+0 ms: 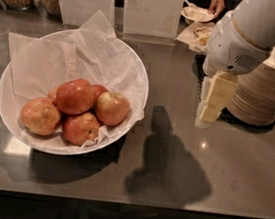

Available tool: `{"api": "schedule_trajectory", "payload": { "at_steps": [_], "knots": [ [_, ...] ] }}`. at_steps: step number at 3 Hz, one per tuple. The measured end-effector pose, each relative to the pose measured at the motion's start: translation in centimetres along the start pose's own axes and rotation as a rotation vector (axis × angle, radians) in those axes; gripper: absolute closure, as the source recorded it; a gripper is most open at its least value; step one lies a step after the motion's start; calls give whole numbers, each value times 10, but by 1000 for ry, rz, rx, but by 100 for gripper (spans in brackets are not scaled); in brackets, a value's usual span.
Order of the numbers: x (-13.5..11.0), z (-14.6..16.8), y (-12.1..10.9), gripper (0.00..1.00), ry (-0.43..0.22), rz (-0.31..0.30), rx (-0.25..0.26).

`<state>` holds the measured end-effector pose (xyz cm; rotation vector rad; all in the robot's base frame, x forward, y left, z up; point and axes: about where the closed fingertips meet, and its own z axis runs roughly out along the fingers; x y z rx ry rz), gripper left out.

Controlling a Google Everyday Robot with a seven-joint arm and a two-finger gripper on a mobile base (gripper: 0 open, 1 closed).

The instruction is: Pick apple from white bowl

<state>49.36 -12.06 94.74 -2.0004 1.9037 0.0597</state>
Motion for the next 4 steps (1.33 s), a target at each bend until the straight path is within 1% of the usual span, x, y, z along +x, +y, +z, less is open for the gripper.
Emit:
{"api": "schedule_trajectory", "payload": {
  "at_steps": [1, 2, 3, 4],
  "knots": [
    [-71, 9, -2, 0, 72, -153, -2],
    [-75, 10, -15, 0, 130, -176, 39],
    [-95, -4, -10, 0, 144, -217, 52],
    [-150, -35, 7, 0, 147, -330, 86]
  ]
}}
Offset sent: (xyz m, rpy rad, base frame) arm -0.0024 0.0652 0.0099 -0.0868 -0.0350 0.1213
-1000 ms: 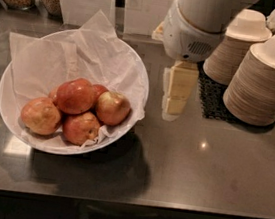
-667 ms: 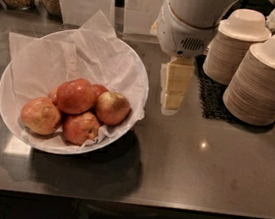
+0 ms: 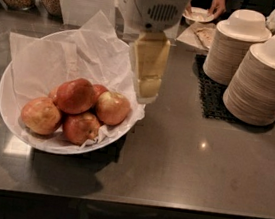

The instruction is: Pick apple from white bowl

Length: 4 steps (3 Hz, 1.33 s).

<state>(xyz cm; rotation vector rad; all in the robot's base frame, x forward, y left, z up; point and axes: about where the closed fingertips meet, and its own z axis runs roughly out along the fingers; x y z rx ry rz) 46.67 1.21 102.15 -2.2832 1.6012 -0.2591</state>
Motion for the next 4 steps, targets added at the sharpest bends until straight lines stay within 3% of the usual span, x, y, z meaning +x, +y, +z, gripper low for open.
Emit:
{"api": "schedule_trajectory", "payload": {
  "at_steps": [1, 2, 3, 4],
  "knots": [
    [-65, -46, -5, 0, -108, -157, 42],
    [-77, -65, -5, 0, -131, -171, 89],
    [-77, -65, -5, 0, -131, -171, 89],
    [-84, -61, -7, 0, -193, -164, 126]
  ]
}}
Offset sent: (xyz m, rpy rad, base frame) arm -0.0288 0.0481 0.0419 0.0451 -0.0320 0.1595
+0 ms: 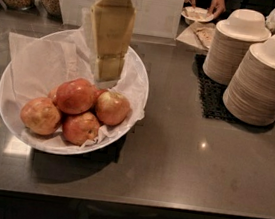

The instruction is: Pick apple from white bowl

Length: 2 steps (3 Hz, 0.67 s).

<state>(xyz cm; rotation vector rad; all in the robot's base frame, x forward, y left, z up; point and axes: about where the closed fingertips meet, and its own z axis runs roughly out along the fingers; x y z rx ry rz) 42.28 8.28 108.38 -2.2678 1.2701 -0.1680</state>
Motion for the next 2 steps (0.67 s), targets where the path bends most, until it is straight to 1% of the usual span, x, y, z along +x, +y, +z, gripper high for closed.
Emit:
{"api": "schedule_trajectory", "payload": {
  "at_steps": [1, 2],
  "knots": [
    [-4, 3, -1, 0, -46, 11, 37],
    [-4, 3, -1, 0, -46, 11, 37]
  ]
}}
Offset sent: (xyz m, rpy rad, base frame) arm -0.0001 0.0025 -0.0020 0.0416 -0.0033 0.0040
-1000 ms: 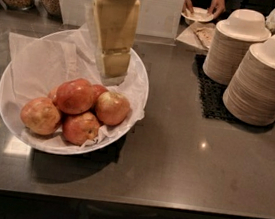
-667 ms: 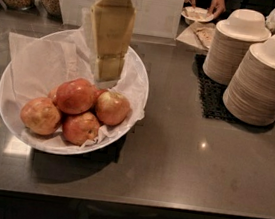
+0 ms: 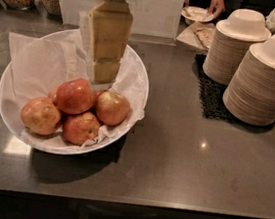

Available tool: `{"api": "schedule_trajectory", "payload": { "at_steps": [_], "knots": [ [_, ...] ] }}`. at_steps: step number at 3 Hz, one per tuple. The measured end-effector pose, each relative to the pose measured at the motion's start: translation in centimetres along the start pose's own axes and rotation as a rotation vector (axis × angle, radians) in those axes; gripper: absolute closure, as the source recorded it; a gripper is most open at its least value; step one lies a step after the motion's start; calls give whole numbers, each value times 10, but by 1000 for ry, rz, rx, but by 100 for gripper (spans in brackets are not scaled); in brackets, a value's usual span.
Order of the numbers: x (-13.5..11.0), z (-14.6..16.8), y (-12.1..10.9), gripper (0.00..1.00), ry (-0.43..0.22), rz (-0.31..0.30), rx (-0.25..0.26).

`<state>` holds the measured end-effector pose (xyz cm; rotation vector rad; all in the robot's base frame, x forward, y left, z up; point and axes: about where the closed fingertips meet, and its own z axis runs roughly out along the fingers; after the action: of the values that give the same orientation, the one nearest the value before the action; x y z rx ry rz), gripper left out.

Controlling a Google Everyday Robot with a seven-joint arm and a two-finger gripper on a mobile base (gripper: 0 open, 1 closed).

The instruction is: Pick apple from white bowl

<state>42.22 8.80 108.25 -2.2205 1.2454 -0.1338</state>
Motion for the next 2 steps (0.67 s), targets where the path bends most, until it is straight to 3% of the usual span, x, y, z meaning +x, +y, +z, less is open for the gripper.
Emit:
{"api": "schedule_trajectory", "payload": {
  "at_steps": [1, 2],
  "knots": [
    [5, 22, 3, 0, -71, 10, 8],
    [19, 82, 13, 0, -214, 51, -9]
  ]
}}
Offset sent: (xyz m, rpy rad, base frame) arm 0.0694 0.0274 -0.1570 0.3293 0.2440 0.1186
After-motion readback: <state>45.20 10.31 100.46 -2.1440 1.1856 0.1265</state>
